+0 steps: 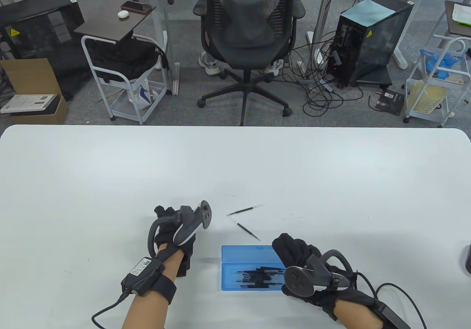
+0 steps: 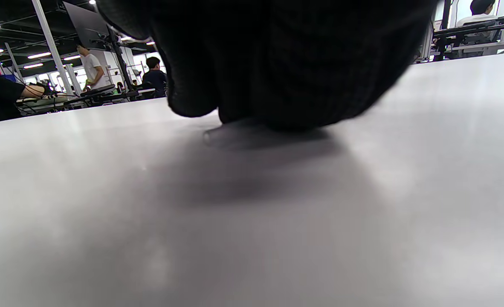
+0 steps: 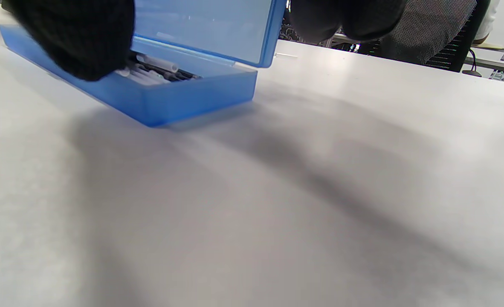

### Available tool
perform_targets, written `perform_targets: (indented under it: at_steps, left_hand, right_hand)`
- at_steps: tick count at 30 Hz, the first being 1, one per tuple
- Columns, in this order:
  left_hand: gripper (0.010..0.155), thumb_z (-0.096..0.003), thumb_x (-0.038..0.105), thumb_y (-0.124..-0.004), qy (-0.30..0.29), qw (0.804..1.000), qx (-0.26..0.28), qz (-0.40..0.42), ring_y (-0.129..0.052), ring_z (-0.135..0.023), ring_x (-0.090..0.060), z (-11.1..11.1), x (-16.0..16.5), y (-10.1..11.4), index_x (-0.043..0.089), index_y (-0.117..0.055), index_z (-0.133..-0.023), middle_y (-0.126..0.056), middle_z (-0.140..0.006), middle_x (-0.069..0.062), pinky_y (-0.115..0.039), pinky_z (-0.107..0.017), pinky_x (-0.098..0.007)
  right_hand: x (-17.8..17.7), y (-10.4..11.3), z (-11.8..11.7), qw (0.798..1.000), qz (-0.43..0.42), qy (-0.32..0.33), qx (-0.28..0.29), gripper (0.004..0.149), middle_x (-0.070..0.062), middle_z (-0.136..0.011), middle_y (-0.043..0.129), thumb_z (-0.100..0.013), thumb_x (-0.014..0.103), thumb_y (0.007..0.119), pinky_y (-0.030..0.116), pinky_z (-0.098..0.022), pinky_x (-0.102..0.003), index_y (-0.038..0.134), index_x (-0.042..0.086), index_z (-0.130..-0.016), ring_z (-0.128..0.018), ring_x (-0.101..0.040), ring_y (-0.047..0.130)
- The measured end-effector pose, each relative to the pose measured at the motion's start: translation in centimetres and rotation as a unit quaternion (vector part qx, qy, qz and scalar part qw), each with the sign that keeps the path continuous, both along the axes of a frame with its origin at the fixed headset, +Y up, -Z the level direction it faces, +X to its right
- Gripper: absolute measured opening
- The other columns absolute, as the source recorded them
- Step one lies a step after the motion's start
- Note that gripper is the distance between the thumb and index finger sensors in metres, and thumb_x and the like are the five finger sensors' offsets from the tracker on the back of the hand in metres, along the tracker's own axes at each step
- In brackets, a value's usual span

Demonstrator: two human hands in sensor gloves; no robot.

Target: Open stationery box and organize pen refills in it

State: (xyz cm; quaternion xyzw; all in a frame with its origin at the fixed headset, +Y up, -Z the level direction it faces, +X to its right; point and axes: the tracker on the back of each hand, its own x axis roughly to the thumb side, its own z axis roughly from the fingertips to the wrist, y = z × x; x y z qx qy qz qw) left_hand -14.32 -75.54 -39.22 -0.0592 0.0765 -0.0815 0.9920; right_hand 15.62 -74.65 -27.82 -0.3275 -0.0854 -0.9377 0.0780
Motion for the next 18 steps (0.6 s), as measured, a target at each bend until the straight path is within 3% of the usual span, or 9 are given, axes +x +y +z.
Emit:
perform_targets:
  at_steps: [5,10,18]
  left_hand:
    - [0.054,-0.0448,0.03,-0.093,-0.017,1.0,0.007,0.012,-0.096,-0.091,-0.027,0.7,-0.3,0.5,0.019,-0.08,-0.096,-0.099,-0.085,0.001,-0.049,-0.088,-0.064]
    - [0.055,-0.0442,0.03,-0.093,-0.064,0.996,0.046,0.03,-0.095,-0.091,-0.028,2.4,-0.2,2.7,0.018,-0.079,-0.096,-0.098,-0.086,0.001,-0.051,-0.086,-0.064]
    - [0.055,-0.0435,0.03,-0.093,-0.197,0.97,0.131,0.048,-0.095,-0.09,-0.028,8.2,1.9,8.3,0.017,-0.079,-0.095,-0.098,-0.085,0.001,-0.053,-0.084,-0.065]
  right_hand:
    - [0.0,0.0,0.0,1.0,-0.001,0.0,-0.001,0.116,-0.032,-0.119,0.005,-0.046,0.055,0.079,0.056,-0.074,-0.067,-0.006,0.007,-0.109,-0.106,-0.059,0.049]
    - [0.0,0.0,0.0,1.0,-0.001,0.001,-0.001,0.116,-0.032,-0.119,0.005,-0.046,0.055,0.079,0.056,-0.074,-0.067,-0.006,0.007,-0.109,-0.106,-0.059,0.049]
    - [0.0,0.0,0.0,1.0,0.0,0.001,-0.001,0.116,-0.032,-0.119,0.005,-0.046,0.055,0.079,0.056,-0.074,-0.067,-0.007,0.007,-0.109,-0.106,-0.059,0.049]
